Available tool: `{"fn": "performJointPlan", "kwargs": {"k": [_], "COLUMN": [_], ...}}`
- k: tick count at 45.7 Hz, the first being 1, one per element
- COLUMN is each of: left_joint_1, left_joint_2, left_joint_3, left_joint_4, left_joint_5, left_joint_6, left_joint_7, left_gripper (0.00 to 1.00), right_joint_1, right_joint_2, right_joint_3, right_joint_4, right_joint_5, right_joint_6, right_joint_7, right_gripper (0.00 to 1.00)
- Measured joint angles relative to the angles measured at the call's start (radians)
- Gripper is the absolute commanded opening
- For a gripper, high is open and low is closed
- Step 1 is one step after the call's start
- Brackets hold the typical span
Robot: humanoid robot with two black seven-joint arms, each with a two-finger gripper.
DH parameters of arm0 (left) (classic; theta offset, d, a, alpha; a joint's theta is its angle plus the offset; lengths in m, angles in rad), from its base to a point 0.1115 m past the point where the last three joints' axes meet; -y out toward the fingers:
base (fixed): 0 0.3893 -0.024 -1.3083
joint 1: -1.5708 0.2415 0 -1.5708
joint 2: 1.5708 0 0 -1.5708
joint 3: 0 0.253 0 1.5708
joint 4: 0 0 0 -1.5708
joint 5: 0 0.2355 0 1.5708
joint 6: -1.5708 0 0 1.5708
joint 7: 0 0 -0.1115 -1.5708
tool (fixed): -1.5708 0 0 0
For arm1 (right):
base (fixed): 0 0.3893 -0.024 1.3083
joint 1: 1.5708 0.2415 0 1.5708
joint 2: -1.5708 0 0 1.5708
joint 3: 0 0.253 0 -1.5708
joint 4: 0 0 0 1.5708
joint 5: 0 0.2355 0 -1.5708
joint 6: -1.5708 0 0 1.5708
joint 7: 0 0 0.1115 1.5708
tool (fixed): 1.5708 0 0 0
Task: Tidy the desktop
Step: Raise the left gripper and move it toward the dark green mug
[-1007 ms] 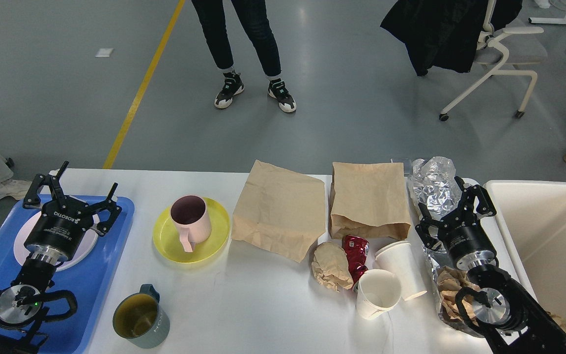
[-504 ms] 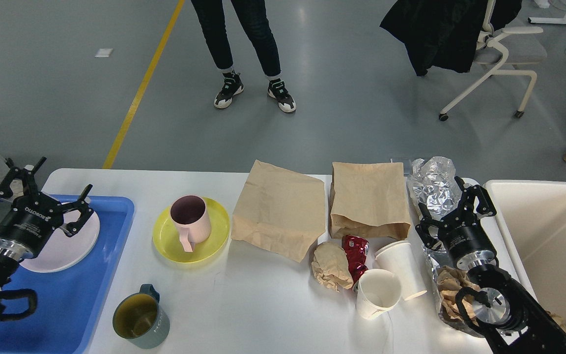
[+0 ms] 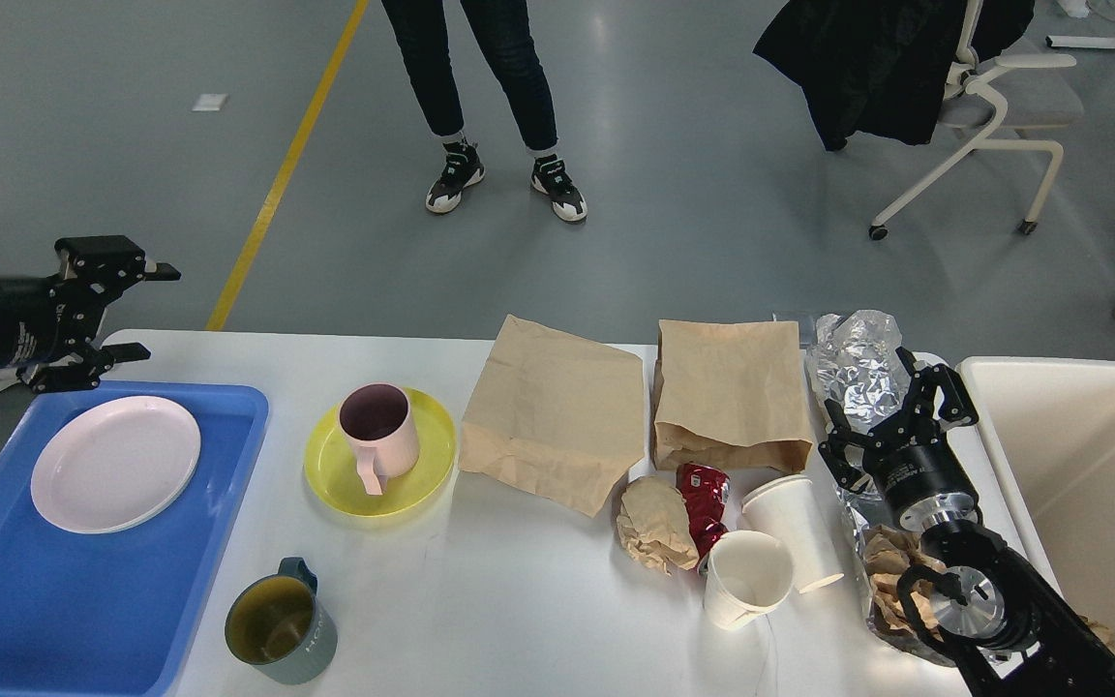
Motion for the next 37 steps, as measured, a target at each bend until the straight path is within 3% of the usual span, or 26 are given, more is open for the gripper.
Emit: {"fn": "performJointPlan", "kwargs": {"k": [5, 9, 17, 22, 32, 37], "left_joint_1": [-0.270, -0.362, -0.599, -0.782, -1.157, -1.326], "left_joint_2": [-0.173, -0.293, -0.463, -0.535, -0.622, -0.663], "left_joint_3": [0.452, 0.593, 0.758, 0.823, 0.894, 0.969], "left_joint_4": [-0.031, -0.073, -0.182, -0.343, -0.762, -0.899], "left_joint_5": [-0.017, -0.022, -0.024, -0.026, -0.070, -0.135], "left_joint_6": [-0.031, -0.095, -0.262, -0.301, -0.238, -0.187], "left_joint_7": [-0.006, 0.000, 0.002, -0.002, -0.047, -0.055], "left_gripper": [0.98, 0.98, 0.98, 0.98, 0.98, 0.98], "right_joint_1": [-0.001, -0.001, -0.001, -0.001, -0.001, -0.001], "right_joint_2": [0.000, 0.000, 0.000, 0.000, 0.000, 0.000], "right_joint_3": [0.000, 0.000, 0.000, 0.000, 0.000, 0.000], "right_joint_4": [0.000, 0.000, 0.000, 0.000, 0.000, 0.000], "right_joint_5": [0.000, 0.000, 0.000, 0.000, 0.000, 0.000], "right_joint_6": [0.000, 0.000, 0.000, 0.000, 0.000, 0.000], "right_joint_7": [0.000, -0.001, -0.001, 0.000, 0.000, -0.001], "right_gripper": [1.00, 1.00, 1.00, 1.00, 1.00, 1.00]}}
